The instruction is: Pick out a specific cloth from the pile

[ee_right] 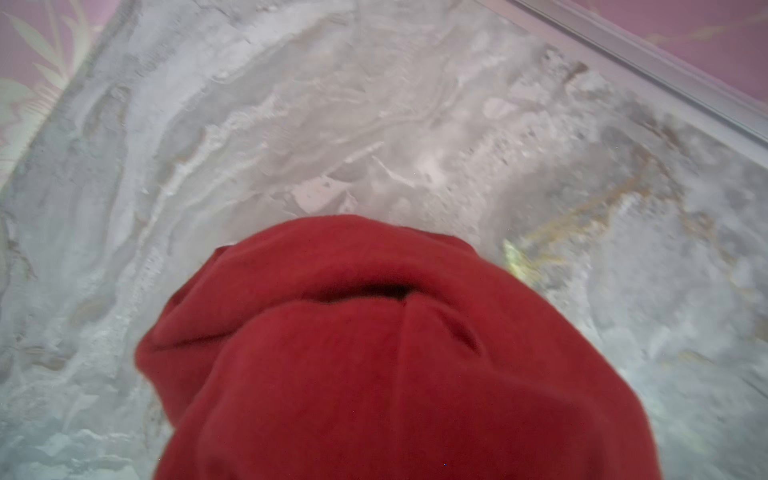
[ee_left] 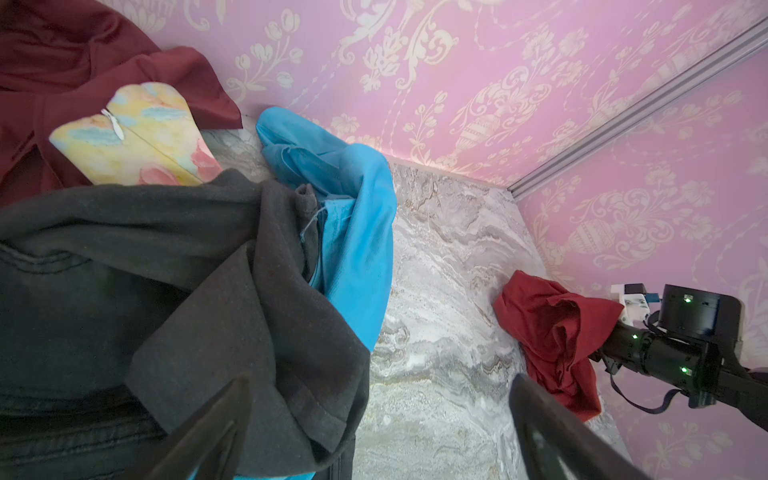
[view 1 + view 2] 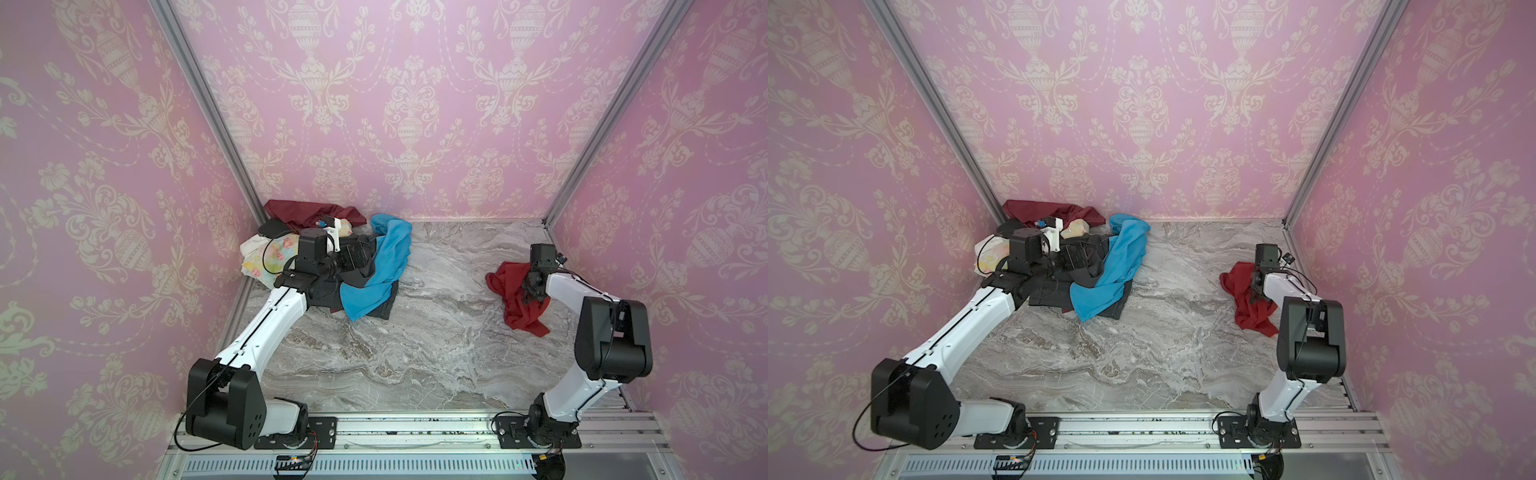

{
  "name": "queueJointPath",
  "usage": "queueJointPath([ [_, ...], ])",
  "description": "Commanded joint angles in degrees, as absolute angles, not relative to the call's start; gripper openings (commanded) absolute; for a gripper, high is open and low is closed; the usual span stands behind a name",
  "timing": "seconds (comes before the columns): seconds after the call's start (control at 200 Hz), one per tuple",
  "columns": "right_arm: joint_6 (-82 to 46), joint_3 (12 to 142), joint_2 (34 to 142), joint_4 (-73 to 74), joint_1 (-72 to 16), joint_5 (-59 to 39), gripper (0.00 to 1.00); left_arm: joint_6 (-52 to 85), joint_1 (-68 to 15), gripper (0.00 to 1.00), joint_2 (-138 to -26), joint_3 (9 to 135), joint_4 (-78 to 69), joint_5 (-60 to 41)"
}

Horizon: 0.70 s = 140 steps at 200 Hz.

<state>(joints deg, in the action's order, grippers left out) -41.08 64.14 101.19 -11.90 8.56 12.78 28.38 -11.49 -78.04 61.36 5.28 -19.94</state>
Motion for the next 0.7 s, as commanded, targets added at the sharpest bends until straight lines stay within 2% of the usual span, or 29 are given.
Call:
queueJointPath([
  [0.0, -37.31, 76.11, 107.48, -10.65, 9.2, 11.83, 0.25, 30.99, -10.64, 0.98, -80.37, 60.6, 0.39, -18.26],
  [0.165, -32.87, 98.69, 120.39, -26.02, 10.03, 7.61, 0.33, 32.21, -10.22, 0.97, -84.32, 63.16, 0.2, -18.88],
  [0.23, -30.78, 104.34, 123.46, -33.61, 10.13, 5.23, 0.44, 32.66, -10.26, 0.97, -85.15, 63.82, 0.31, -19.04],
  [0.29, -29.57, 103.33, 123.11, -36.08, 10.18, 3.91, 0.55, 33.27, -10.28, 0.97, -85.48, 63.75, 0.01, -19.31],
  [0.32, -28.57, 101.37, 121.96, -35.81, 10.16, 3.49, 0.66, 33.58, -10.28, 0.97, -85.52, 63.61, -0.19, -19.49],
  [0.435, -24.88, 97.02, 117.76, -38.0, 10.27, 6.29, 0.92, 33.51, -10.23, 0.96, -85.41, 63.45, 0.59, -20.38],
  [0.51, -22.23, 97.18, 116.61, -40.4, 10.44, 7.23, 0.98, 33.14, -10.28, 0.96, -84.74, 63.22, 1.07, -20.44],
  [0.696, -19.6, 99.36, 114.94, -42.37, 10.39, 9.71, 0.99, 32.58, -10.28, 0.96, -83.25, 61.95, 1.28, -20.43],
])
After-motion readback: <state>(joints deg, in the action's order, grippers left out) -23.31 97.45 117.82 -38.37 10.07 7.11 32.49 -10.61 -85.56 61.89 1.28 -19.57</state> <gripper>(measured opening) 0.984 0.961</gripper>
